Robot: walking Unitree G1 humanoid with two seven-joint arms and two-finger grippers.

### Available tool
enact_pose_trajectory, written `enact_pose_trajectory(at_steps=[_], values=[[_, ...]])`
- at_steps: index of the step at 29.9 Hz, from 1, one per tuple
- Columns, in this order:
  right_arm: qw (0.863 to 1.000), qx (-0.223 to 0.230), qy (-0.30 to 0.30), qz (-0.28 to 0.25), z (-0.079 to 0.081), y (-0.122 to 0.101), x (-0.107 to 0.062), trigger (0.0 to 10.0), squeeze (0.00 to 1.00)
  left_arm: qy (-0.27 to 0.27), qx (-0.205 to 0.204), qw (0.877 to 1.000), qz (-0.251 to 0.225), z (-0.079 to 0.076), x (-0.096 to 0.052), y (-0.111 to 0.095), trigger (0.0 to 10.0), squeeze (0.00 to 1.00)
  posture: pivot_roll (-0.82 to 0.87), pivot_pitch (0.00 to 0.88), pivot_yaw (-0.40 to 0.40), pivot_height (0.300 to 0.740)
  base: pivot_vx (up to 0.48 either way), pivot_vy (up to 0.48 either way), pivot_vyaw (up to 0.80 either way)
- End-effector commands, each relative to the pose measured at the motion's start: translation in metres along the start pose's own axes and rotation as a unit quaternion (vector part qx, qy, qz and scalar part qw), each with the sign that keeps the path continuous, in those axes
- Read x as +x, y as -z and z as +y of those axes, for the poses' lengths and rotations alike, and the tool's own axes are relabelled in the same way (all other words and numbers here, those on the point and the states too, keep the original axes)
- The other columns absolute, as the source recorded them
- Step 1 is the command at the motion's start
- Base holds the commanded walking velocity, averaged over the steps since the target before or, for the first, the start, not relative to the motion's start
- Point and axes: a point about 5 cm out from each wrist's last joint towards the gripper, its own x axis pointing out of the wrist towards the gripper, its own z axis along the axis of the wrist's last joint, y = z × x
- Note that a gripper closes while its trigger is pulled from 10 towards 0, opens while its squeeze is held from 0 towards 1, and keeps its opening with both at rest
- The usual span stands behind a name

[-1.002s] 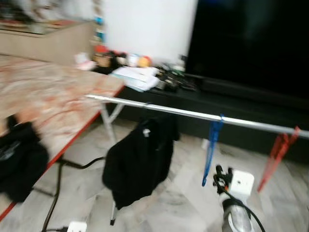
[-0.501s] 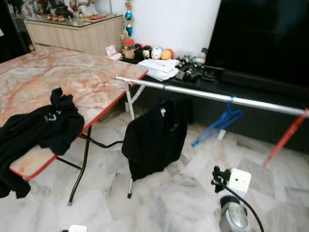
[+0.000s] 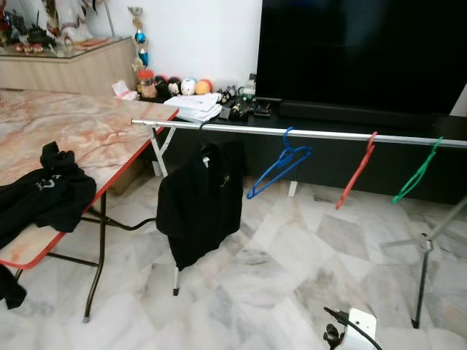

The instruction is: Hang hanger

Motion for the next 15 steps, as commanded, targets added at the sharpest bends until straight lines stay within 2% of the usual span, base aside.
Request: enact_pose_trajectory(at_steps=[1, 3, 7, 10, 12, 15], values=[[0.999, -0.023, 0.001, 0.024, -0.003, 0.011, -0.002, 10.0, 0.0, -0.004, -0.011, 1.0, 0.002, 0.001, 0.001, -0.002, 10.0, 0.0, 0.09, 0.0, -0.008, 0.74, 0.0, 0.0, -0.8], [0.999, -0.035, 0.001, 0.032, -0.004, 0.015, -0.003, 10.0, 0.0, -0.006, -0.013, 1.0, 0.003, 0.002, 0.001, -0.002, 10.0, 0.0, 0.09, 0.0, -0.009, 0.74, 0.0, 0.0, -0.79], [0.999, -0.03, 0.01, 0.041, -0.009, 0.022, -0.005, 10.0, 0.0, -0.014, -0.017, 1.0, 0.009, 0.004, 0.001, -0.001, 10.0, 0.0, 0.09, 0.0, -0.003, 0.74, 0.0, 0.0, -0.79], [0.998, -0.035, 0.011, 0.048, -0.011, 0.024, -0.006, 10.0, 0.0, -0.022, -0.001, 1.0, 0.01, 0.006, 0.002, -0.002, 10.0, 0.0, 0.09, 0.0, -0.001, 0.74, 0.0, 0.0, -0.79], [0.998, -0.043, 0.009, 0.053, -0.011, 0.026, -0.006, 10.0, 0.0, -0.023, 0.013, 1.0, 0.01, 0.007, 0.002, -0.003, 10.0, 0.0, 0.09, 0.0, 0.004, 0.74, 0.0, -0.48, -0.79], [0.998, -0.041, 0.007, 0.053, -0.01, 0.027, -0.006, 10.0, 0.0, -0.022, 0.011, 1.0, 0.011, 0.008, 0.002, -0.004, 10.0, 0.0, 0.09, 0.0, 0.01, 0.74, 0.0, -0.48, -0.79]])
